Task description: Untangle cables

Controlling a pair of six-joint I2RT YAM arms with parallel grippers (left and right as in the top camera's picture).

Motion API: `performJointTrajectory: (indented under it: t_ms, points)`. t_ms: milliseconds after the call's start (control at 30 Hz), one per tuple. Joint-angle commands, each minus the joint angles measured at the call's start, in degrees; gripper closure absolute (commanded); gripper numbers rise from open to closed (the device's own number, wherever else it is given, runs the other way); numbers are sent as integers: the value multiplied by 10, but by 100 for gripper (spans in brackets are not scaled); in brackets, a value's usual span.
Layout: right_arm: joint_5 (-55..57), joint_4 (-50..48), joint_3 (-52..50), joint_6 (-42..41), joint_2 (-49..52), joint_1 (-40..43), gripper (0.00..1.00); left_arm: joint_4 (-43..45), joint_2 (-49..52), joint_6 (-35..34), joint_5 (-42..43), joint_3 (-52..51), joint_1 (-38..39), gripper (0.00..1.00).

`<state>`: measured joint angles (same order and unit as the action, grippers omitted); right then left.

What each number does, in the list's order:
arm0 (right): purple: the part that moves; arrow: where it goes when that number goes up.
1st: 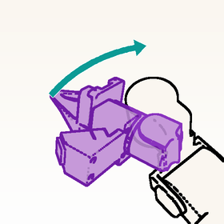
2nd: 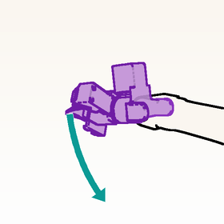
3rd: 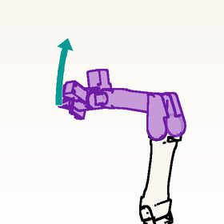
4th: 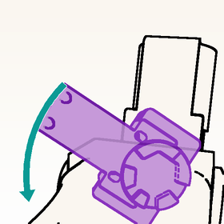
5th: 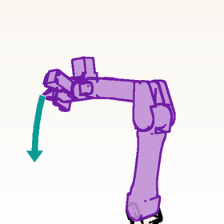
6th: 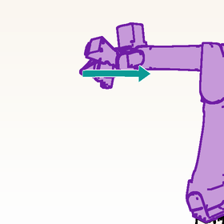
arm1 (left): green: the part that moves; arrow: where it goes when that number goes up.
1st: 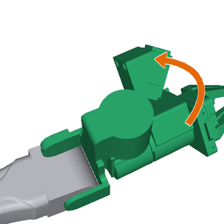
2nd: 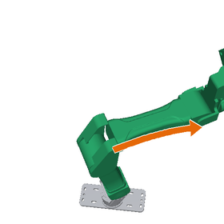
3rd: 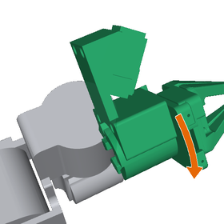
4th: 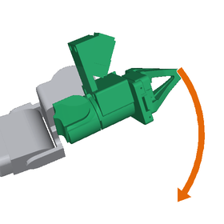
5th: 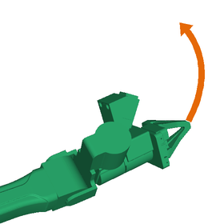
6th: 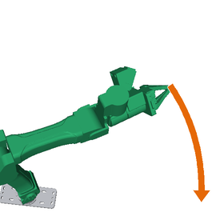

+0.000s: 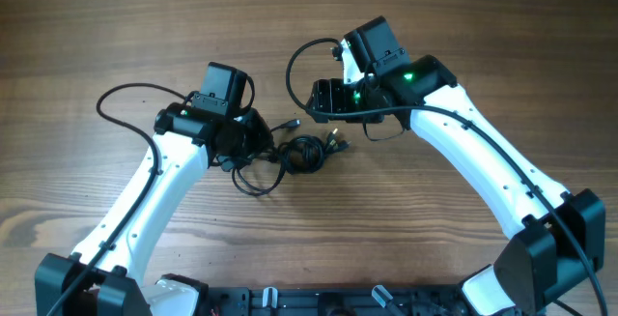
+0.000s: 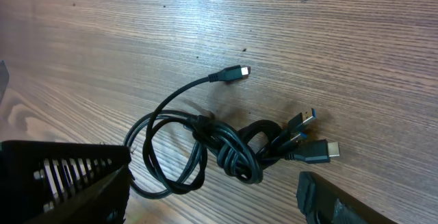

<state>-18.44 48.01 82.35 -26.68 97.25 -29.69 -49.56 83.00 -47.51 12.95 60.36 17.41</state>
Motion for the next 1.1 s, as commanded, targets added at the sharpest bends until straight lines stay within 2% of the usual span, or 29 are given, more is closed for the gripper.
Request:
performJointTrajectory:
  t_ms: [0,233,333,400,667,767,967,1067]
  points:
    - [-9,0,17,16,0,-2,20,18,25,-44,-21,-2,17,62]
    - [-7,3,16,27,0,-2,20,52,51,-61,-21,-2,37,70]
    - [-5,0,16,27,0,-2,20,53,51,-61,-21,-2,37,83]
    - [-1,1,16,27,0,-2,20,53,51,-61,-22,-2,37,86]
    - [-2,1,16,27,0,-2,19,64,51,-61,-21,-2,37,93]
    - [-34,8,15,29,0,-3,19,63,51,-61,-21,-2,37,96]
    - [-76,7,-23,76,0,-5,25,70,51,-70,-18,-2,35,96]
    - [-117,5,-23,127,0,-5,26,70,51,-70,33,-1,8,96]
